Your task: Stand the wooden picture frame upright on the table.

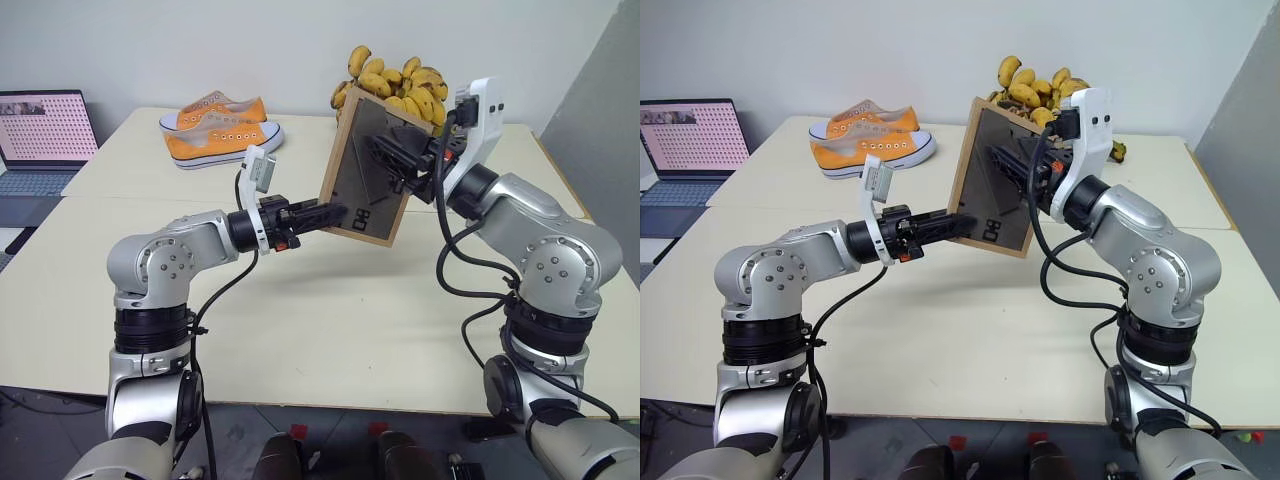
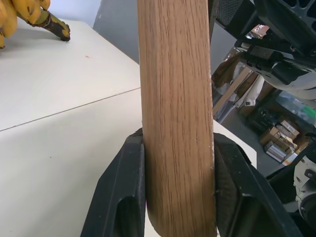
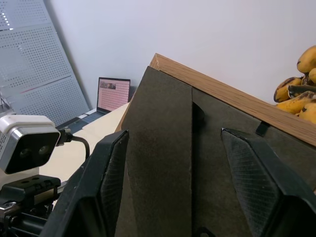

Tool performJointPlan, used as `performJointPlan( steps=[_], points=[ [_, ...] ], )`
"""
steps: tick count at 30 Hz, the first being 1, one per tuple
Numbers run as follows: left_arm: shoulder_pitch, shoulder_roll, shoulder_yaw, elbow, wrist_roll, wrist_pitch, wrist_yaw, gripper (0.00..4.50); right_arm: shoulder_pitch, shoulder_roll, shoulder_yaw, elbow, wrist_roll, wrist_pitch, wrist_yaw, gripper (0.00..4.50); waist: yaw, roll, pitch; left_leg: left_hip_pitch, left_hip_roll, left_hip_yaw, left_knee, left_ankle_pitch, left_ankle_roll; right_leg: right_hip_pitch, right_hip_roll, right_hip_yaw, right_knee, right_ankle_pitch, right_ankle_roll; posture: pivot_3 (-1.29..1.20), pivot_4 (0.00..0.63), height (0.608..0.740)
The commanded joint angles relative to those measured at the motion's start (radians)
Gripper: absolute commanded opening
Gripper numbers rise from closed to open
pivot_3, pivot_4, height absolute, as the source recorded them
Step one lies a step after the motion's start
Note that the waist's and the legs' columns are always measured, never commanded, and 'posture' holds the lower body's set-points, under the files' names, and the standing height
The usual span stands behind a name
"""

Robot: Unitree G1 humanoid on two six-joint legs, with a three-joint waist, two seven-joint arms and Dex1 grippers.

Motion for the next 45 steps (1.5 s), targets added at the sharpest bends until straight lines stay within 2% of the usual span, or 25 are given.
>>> performJointPlan(
  steps=[1,6,13,25,29,32,36,40,42,45],
  points=[
    [-0.073,-0.008,-0.013,0.051,0.015,-0.073,-0.017,1.30,-0.012,0.034,-0.005,-0.058,0.051,0.011,-0.044,3.13,0.000,0.000,0.000,0.000,0.000,0.000,0.000,0.000,0.000,0.000,0.000,0.000,0.000,0.000,0.000,0.00,0.150,0.740],
    [-0.125,-0.021,-0.048,0.148,0.055,-0.136,-0.041,1.30,-0.004,0.048,-0.002,-0.088,0.068,0.030,-0.090,3.13,0.001,0.000,0.000,-0.002,0.000,0.000,-0.001,0.000,0.000,-0.002,0.000,0.000,0.000,0.000,0.000,0.00,0.150,0.740],
    [-0.181,-0.017,-0.070,0.268,0.108,-0.202,-0.081,1.30,0.029,0.001,-0.025,-0.131,0.067,0.048,-0.120,3.13,0.000,0.000,0.000,-0.003,0.000,0.001,-0.002,0.000,0.000,-0.003,0.000,0.001,0.000,0.000,0.000,0.00,0.150,0.740],
    [-0.196,-0.021,-0.071,0.248,0.097,-0.189,-0.100,1.30,0.073,-0.091,0.024,-0.072,0.008,-0.033,-0.086,3.13,0.000,0.000,0.000,-0.004,0.000,0.001,-0.002,0.000,0.000,-0.005,0.000,0.001,0.000,0.000,0.000,0.00,0.150,0.740],
    [-0.197,-0.023,-0.061,0.257,0.095,-0.187,-0.094,1.30,0.072,-0.122,0.042,-0.072,-0.014,-0.044,-0.085,3.81,0.000,0.000,0.000,-0.004,0.000,0.002,-0.002,0.000,0.000,-0.005,0.000,0.001,0.000,0.000,0.000,0.00,0.150,0.740],
    [-0.189,-0.014,-0.059,0.259,0.097,-0.187,-0.095,1.30,0.116,-0.210,0.051,-0.102,-0.037,-0.049,-0.044,4.44,0.001,0.000,0.000,-0.005,0.000,0.002,-0.002,0.000,0.000,-0.005,0.000,0.001,0.000,0.000,0.000,0.00,0.150,0.740],
    [-0.179,0.016,-0.053,0.265,0.098,-0.163,-0.100,1.30,0.226,-0.389,0.042,-0.145,-0.058,-0.079,0.069,4.44,0.008,0.000,0.000,-0.006,0.000,0.001,-0.001,0.000,0.000,-0.005,0.000,0.001,-0.002,0.000,0.000,0.00,0.150,0.740],
    [-0.173,0.059,-0.034,0.263,0.069,-0.085,-0.098,1.30,0.341,-0.574,0.090,-0.117,-0.199,-0.293,0.202,4.44,0.006,0.000,0.001,-0.007,-0.001,0.001,-0.001,0.000,0.000,-0.006,0.000,0.001,-0.002,0.000,0.000,0.00,0.150,0.740],
    [-0.177,0.072,-0.013,0.267,0.043,-0.009,-0.077,1.30,0.381,-0.637,0.141,-0.042,-0.341,-0.517,0.239,4.44,0.004,0.000,0.001,-0.007,-0.001,0.001,-0.001,0.000,0.000,-0.006,0.000,0.001,-0.003,0.000,0.000,0.00,0.150,0.740],
    [-0.178,0.076,0.040,0.238,-0.026,0.157,-0.031,1.30,0.412,-0.724,0.250,0.155,-0.630,-1.007,0.223,4.44,-0.002,0.000,0.001,-0.006,-0.001,0.002,0.000,0.000,0.000,-0.005,0.000,0.001,-0.002,-0.001,0.002,0.00,0.150,0.740]
  ],
)
